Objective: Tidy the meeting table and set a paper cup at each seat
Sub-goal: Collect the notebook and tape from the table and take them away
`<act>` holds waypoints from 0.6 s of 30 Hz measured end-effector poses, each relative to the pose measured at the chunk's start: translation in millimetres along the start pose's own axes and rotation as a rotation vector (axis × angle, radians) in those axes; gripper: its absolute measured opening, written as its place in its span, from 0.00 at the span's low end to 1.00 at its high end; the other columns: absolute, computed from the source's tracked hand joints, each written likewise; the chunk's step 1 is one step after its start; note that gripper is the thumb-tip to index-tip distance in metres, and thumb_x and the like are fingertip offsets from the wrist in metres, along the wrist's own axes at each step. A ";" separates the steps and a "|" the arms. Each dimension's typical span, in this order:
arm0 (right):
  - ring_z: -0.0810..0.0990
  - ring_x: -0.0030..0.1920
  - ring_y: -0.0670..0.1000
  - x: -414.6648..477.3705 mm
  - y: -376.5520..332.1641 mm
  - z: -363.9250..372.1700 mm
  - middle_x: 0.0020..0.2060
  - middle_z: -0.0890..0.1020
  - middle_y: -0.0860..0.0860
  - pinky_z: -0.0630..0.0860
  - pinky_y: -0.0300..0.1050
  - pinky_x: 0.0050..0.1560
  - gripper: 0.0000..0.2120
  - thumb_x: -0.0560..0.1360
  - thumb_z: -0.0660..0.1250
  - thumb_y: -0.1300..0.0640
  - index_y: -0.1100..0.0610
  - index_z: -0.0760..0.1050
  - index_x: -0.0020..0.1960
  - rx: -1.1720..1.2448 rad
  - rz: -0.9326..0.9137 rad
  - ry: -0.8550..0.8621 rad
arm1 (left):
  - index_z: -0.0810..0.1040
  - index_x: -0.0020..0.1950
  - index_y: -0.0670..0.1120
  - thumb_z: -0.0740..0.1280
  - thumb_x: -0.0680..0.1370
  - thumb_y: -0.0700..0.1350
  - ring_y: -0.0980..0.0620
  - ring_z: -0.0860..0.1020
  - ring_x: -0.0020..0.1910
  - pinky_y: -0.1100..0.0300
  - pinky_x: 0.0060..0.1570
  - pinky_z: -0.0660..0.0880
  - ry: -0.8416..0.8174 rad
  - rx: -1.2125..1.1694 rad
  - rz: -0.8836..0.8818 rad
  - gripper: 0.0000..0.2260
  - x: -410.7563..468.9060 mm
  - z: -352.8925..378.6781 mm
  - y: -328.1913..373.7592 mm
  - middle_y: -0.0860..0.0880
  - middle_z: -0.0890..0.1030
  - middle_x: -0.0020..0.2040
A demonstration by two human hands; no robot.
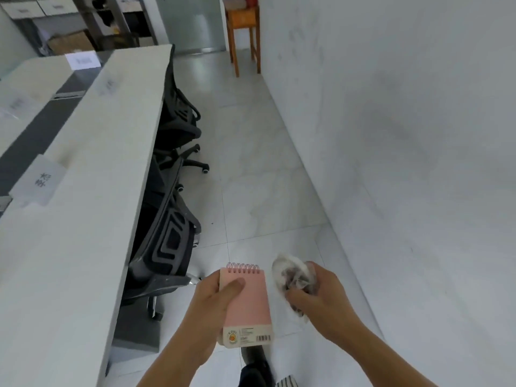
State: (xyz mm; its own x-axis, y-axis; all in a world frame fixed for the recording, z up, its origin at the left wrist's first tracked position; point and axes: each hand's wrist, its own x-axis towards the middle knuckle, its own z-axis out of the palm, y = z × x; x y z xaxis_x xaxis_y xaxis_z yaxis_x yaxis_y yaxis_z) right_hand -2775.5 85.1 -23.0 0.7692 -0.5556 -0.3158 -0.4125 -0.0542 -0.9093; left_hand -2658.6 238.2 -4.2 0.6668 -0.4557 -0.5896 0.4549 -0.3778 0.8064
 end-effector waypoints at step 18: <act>0.79 0.58 0.69 192.2 -12.4 -95.4 0.58 0.79 0.68 0.72 0.63 0.64 0.25 0.75 0.55 0.74 0.53 0.70 0.66 0.837 0.192 0.221 | 0.72 0.66 0.41 0.60 0.69 0.40 0.34 0.82 0.53 0.39 0.47 0.81 -0.230 -0.610 -0.118 0.25 219.0 -18.2 146.8 0.33 0.81 0.58</act>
State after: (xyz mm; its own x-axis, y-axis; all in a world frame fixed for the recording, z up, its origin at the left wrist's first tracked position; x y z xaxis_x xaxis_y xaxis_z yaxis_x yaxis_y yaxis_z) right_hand -2669.1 -100.1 -46.6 0.5760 -0.6448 -0.5023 0.0338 0.6328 -0.7735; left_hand -2435.0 97.6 -14.1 0.4798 -0.6253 -0.6155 0.8151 0.0579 0.5765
